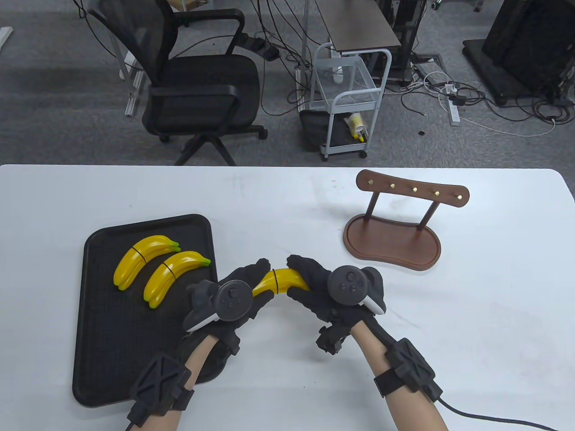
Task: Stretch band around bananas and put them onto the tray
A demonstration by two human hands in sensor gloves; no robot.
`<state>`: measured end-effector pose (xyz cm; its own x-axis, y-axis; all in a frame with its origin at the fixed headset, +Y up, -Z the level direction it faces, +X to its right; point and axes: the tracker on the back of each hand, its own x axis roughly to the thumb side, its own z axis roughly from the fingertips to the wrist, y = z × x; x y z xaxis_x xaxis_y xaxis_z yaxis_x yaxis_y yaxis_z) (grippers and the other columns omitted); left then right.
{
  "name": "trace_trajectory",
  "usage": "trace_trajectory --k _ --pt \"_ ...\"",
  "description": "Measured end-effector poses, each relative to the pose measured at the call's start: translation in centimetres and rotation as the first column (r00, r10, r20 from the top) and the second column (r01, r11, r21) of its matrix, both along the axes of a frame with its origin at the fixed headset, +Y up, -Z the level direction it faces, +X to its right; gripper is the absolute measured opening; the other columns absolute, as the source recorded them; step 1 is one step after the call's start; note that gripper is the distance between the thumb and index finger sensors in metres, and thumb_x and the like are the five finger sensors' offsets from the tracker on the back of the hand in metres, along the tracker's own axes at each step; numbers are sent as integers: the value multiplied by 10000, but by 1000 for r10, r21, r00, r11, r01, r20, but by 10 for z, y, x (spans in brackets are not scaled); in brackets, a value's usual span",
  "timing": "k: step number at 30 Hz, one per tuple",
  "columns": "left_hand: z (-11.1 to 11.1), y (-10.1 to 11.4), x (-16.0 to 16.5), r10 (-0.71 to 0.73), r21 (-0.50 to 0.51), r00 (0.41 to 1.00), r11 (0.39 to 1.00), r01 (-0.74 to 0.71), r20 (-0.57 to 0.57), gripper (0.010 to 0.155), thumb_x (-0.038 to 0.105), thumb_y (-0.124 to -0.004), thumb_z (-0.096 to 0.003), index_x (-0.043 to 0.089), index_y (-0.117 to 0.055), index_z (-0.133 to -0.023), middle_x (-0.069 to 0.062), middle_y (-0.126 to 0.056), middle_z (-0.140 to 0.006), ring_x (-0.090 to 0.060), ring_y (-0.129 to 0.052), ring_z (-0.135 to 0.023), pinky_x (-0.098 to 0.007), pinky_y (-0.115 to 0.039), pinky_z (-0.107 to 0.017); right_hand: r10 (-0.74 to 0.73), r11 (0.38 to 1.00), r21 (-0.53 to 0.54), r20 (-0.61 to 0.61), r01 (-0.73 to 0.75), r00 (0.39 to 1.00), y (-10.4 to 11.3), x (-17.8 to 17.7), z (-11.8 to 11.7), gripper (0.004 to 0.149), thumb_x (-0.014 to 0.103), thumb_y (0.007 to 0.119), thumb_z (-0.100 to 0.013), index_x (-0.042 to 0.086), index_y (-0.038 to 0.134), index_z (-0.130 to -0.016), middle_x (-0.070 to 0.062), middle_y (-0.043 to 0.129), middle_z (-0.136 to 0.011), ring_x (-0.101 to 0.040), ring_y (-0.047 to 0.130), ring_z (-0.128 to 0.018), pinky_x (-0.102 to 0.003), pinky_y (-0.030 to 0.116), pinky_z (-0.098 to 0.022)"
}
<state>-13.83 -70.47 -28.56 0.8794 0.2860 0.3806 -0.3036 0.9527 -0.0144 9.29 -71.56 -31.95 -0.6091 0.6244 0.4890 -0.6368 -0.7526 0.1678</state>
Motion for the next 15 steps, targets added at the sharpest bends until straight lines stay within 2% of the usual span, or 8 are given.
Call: trace_trajectory --k 8,15 --pt "-2 2 -20 -4 -27 998 1000 2 -68 672 459 -838 -556 216 -545 -1110 -18 -779 -1088 -252 -909 -929 -449 -738 -748 -33 998 45 39 31 999 13 13 -2 668 421 735 -559 109 513 -1107 -175 637 -1098 -427 730 -947 -552 716 -619" --pt "8 4 -53 2 -23 987 1000 -6 -160 669 456 -836 -557 222 -541 -1110 -15 -771 -1092 -252 -901 -935 -451 -732 -751 -30 997 69 75 25 997 18 26 -6 661 426 726 -564 112 516 -1106 -172 641 -1097 -424 733 -946 -551 715 -620"
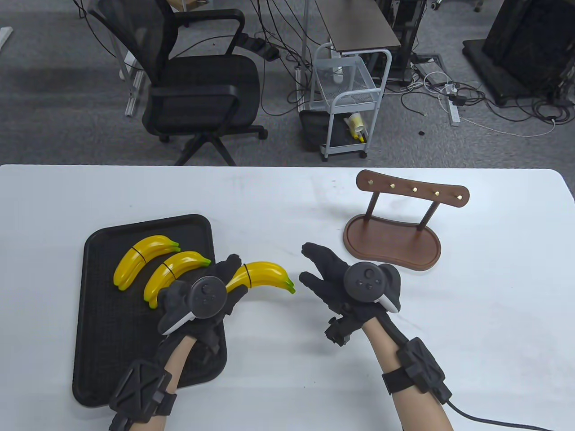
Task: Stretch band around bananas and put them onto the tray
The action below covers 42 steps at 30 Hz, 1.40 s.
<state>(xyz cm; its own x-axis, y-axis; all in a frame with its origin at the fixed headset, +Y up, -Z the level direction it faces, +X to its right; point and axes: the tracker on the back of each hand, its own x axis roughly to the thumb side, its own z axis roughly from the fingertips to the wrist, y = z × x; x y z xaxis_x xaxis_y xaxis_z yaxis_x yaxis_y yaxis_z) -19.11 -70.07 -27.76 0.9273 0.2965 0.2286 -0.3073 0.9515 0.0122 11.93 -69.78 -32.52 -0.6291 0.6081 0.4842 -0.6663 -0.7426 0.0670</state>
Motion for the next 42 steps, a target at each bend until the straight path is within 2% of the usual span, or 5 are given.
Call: trace_trajectory --k 11,18,27,37,42 --pt "27 -27 -69 9 -91 982 995 -27 -188 669 444 -845 -552 235 -541 -1109 -10 -766 -1096 -259 -888 -945 -462 -719 -756 -9 1000 1 30 9 999 1 11 -4 656 428 720 -566 113 520 -1106 -174 641 -1097 -428 732 -946 -553 714 -619" --pt "40 -45 -106 67 -146 956 983 -112 -284 667 435 -855 -544 244 -550 -1105 -8 -770 -1093 -262 -883 -949 -462 -710 -759 -4 1000 -10 32 5 999 0 12 -3 653 428 718 -568 112 522 -1105 -174 642 -1098 -429 731 -946 -555 713 -618" --pt "39 -65 -117 -5 -214 944 974 -69 -329 669 427 -859 -534 261 -546 -1101 9 -757 -1102 -260 -871 -961 -467 -700 -764 8 1000 -13 28 -8 1000 -1 11 -3 652 430 713 -569 112 522 -1105 -174 643 -1097 -428 733 -945 -555 713 -618" --pt "41 -77 -136 73 -241 927 955 -171 -368 668 425 -860 -528 283 -539 -1097 30 -746 -1108 -250 -859 -974 -464 -690 -773 19 999 -27 25 -18 1000 -3 11 -4 651 431 710 -571 111 523 -1106 -177 645 -1096 -431 736 -943 -555 714 -617" --pt "41 -80 -138 19 -258 927 958 -124 -375 664 421 -866 -522 309 -541 -1090 56 -741 -1111 -241 -851 -983 -462 -685 -777 23 999 -29 22 -23 999 -4 10 -4 651 433 708 -571 111 524 -1105 -179 644 -1097 -431 734 -944 -556 714 -616"
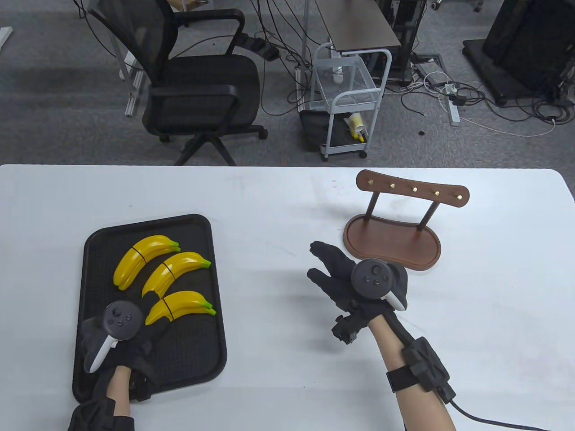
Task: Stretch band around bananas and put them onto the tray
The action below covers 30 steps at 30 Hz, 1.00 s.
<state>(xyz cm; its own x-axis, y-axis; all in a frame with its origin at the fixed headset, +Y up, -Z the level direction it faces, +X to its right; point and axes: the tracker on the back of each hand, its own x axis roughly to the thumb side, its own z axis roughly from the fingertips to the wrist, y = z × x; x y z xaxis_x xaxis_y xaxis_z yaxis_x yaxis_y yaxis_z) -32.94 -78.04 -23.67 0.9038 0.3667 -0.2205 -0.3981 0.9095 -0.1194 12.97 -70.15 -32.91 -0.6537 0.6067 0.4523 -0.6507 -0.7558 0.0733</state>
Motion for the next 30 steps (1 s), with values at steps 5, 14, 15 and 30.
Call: trace_trajectory --k 5,14,15,30 --pt "1 -1 0 21 -1 1000 1000 -21 1 669 429 -861 -518 303 -542 -1093 46 -741 -1113 -253 -849 -985 -470 -678 -780 6 1000 -1 -1 -6 1000 -1 0 0 651 432 707 -571 109 523 -1106 -179 644 -1097 -434 734 -943 -556 714 -616" --pt "2 3 0 30 25 1000 999 -30 1 663 470 -838 -519 294 -556 -1093 33 -740 -1120 -270 -849 -986 -481 -678 -776 4 1000 -2 4 -4 1000 -1 2 -1 651 433 706 -571 110 524 -1106 -179 645 -1097 -433 734 -943 -556 714 -616" --pt "2 4 0 29 32 1000 999 -29 1 660 470 -837 -520 293 -560 -1092 33 -744 -1117 -273 -850 -984 -483 -679 -775 4 1000 -2 5 -4 1000 -1 2 -1 650 433 706 -571 110 525 -1105 -178 644 -1097 -433 733 -943 -555 714 -616" --pt "0 37 -5 90 159 996 983 -87 -12 643 480 -820 -539 289 -564 -1097 24 -740 -1124 -283 -846 -988 -492 -677 -773 -3 1000 -2 8 3 1000 -1 5 -2 650 435 706 -571 111 526 -1106 -180 645 -1097 -434 734 -943 -557 714 -616"
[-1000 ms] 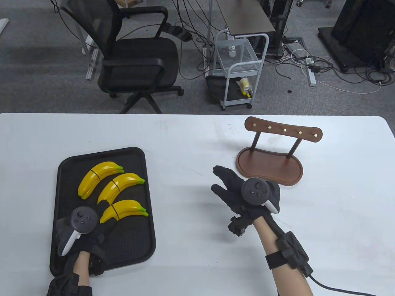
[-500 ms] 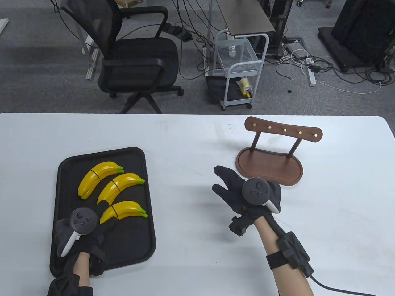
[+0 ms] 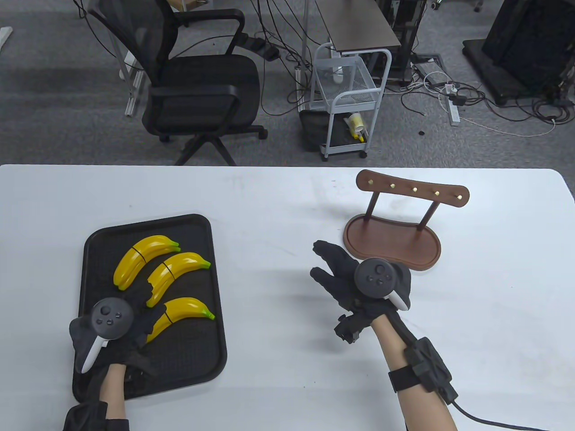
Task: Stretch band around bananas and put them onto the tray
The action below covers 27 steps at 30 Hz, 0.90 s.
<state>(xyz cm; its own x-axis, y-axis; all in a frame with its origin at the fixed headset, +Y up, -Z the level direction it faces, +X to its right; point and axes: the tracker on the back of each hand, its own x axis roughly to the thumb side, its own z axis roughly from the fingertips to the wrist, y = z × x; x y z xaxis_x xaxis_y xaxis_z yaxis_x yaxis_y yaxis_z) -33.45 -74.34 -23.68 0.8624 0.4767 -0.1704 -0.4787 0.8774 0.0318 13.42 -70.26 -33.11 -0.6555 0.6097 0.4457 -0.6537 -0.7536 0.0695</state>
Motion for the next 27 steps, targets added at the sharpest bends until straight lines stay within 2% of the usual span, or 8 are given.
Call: trace_trajectory --k 6,14,20,27 --pt "-9 34 8 -3 94 999 996 -1 41 640 485 -809 -547 284 -563 -1102 19 -737 -1128 -290 -844 -991 -497 -678 -771 -3 1000 1 8 3 1000 1 3 -1 650 435 706 -571 111 526 -1105 -181 643 -1098 -435 734 -942 -559 712 -616" --pt "-30 73 46 -22 199 993 980 -2 119 625 492 -782 -563 281 -560 -1107 8 -720 -1143 -305 -830 -1002 -514 -667 -772 33 999 39 18 -34 999 9 8 0 653 440 704 -573 111 526 -1108 -183 637 -1103 -441 722 -951 -569 703 -619" --pt "-39 90 89 -67 269 980 963 14 190 610 497 -755 -577 273 -563 -1110 -3 -714 -1151 -319 -823 -1006 -527 -659 -771 92 992 85 39 -95 995 19 10 3 660 446 699 -576 106 521 -1113 -186 626 -1111 -452 707 -959 -578 695 -623" --pt "-47 90 132 -141 298 958 953 62 249 610 530 -698 -596 271 -543 -1127 -16 -668 -1188 -341 -775 -1049 -554 -627 -784 217 961 151 116 -233 969 28 8 7 672 460 688 -580 101 511 -1120 -204 613 -1118 -473 682 -969 -601 674 -628"
